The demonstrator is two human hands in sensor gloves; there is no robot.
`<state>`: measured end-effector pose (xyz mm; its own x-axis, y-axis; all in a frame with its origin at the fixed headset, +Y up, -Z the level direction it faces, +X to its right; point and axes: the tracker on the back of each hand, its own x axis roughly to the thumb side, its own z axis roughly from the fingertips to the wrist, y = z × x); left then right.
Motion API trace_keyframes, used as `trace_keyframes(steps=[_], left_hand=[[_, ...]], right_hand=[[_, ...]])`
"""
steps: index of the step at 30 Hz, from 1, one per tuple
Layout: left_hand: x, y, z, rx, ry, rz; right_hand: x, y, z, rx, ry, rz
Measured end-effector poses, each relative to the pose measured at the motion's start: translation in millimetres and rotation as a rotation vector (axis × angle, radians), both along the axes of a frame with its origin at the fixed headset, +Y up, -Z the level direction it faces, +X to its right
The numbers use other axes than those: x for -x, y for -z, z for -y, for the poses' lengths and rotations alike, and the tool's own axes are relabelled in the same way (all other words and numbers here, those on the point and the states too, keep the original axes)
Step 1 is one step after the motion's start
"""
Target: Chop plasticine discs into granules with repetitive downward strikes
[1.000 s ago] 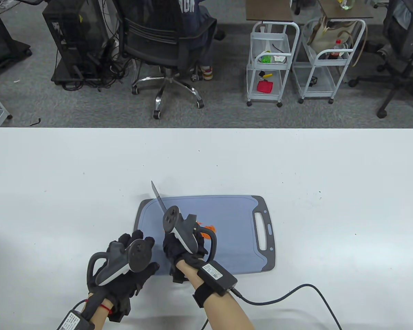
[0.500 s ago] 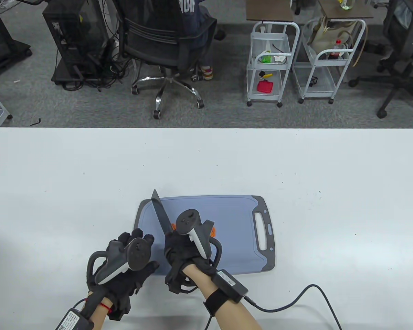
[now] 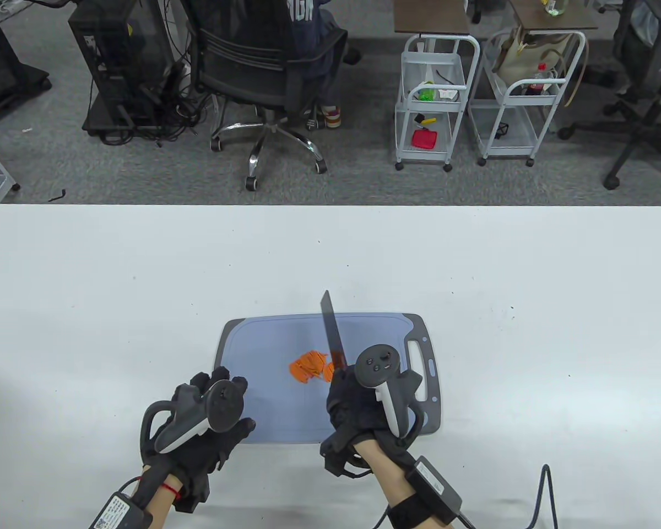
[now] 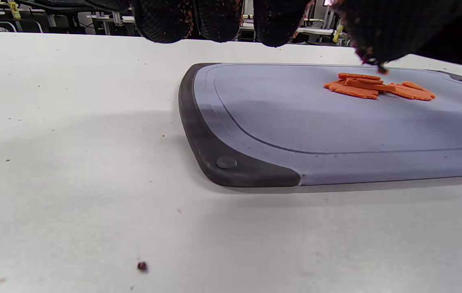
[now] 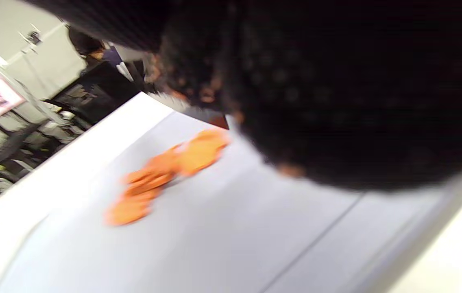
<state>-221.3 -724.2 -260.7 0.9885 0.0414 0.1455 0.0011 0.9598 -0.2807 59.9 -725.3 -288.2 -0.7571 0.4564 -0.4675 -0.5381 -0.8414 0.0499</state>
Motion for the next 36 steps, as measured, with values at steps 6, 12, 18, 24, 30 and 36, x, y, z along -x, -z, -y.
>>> trace_keyframes(steps=[6,12,18,24,30,36], left_hand=[[-2,-2,1,0.003,0.004,0.013],[-3,-1,3,0.017,0.014,0.015],[-1,-1,2,0.005,0.011,0.010],[-2,0,5,0.011,0.029,0.009],[2,3,6,0.016,0.037,-0.009],[2,2,6,0.006,0.047,-0.008]], right_hand=[[-2,1,19,0.021,-0.039,0.016],[28,4,16,0.037,-0.028,-0.079],[23,6,-4,-0.053,-0.028,-0.184],[20,18,-21,-0.144,-0.012,-0.369],[7,60,-20,-0.185,-0.028,-0.619],[6,94,-20,-0.094,-0.111,-0.744]])
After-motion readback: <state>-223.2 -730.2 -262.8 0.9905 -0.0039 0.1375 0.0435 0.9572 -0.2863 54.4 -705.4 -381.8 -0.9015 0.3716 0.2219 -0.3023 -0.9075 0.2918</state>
